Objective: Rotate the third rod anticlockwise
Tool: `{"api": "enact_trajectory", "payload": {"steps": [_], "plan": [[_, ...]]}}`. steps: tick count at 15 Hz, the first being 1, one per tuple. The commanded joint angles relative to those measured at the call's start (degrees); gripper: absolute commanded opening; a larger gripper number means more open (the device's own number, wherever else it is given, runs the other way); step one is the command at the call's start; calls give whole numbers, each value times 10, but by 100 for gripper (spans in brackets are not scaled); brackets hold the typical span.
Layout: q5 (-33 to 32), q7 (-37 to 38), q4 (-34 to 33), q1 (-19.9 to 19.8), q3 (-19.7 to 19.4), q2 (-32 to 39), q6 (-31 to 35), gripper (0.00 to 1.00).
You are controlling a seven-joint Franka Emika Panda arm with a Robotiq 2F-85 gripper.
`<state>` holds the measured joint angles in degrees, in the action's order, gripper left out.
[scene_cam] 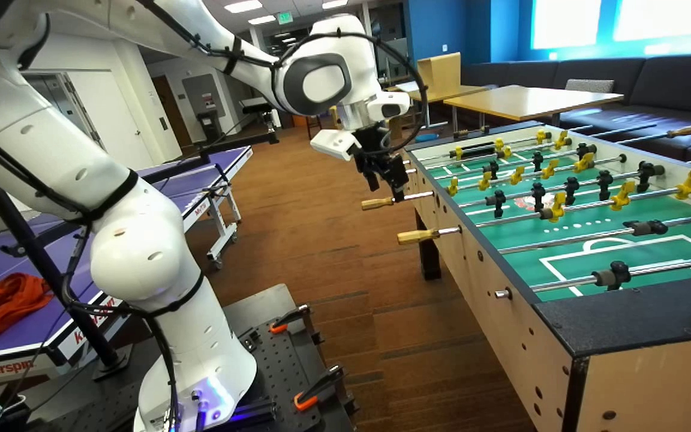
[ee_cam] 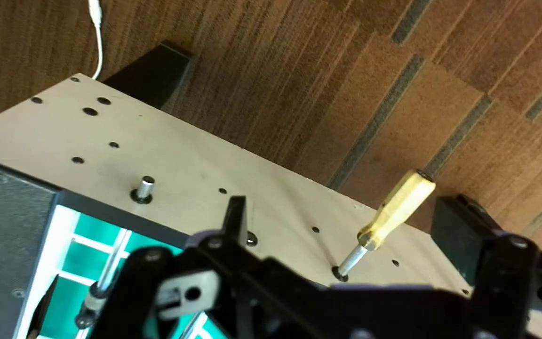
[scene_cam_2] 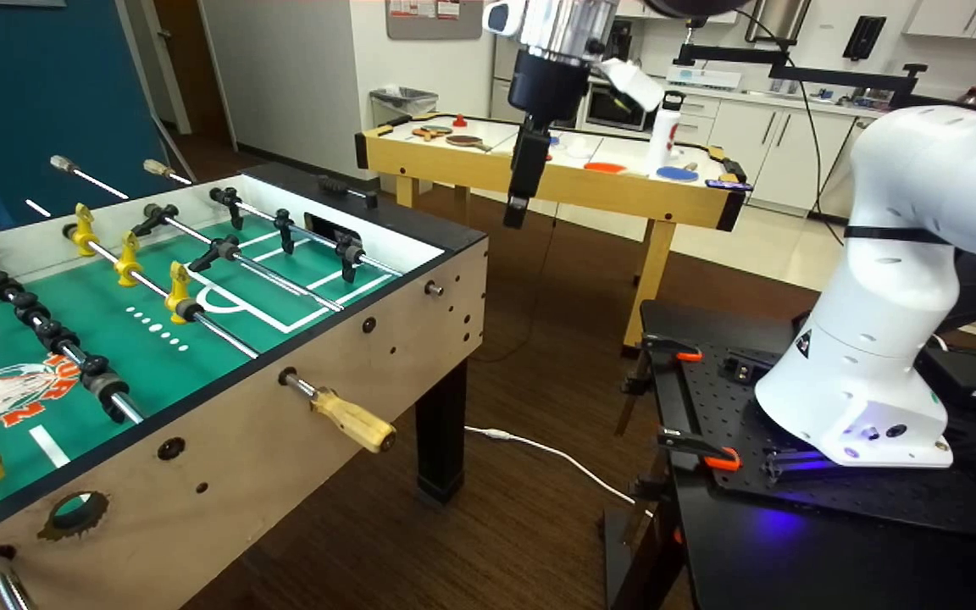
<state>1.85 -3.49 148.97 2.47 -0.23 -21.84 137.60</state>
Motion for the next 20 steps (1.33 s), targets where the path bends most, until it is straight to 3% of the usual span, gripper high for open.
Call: {"api": "enact_trajectory", "payload": {"steps": [1, 3, 5, 7, 9, 10, 11, 13, 16, 20], "plan": [[22, 111, 32, 22, 61, 57, 126, 100], [-7, 206, 43, 18, 111, 97, 207, 100], [-75, 301, 55, -62, 207, 128, 273, 100], [-178, 403, 71, -158, 304, 113, 278, 100], [-266, 505, 73, -196, 360, 106, 255, 100], [-305, 544, 68, -201, 370, 120, 250, 100], [-258, 485, 64, -181, 341, 126, 262, 100], [-292, 529, 67, -191, 361, 127, 261, 100], [-294, 532, 67, -193, 364, 127, 260, 100], [-345, 507, 26, -194, 392, 153, 128, 100]]}}
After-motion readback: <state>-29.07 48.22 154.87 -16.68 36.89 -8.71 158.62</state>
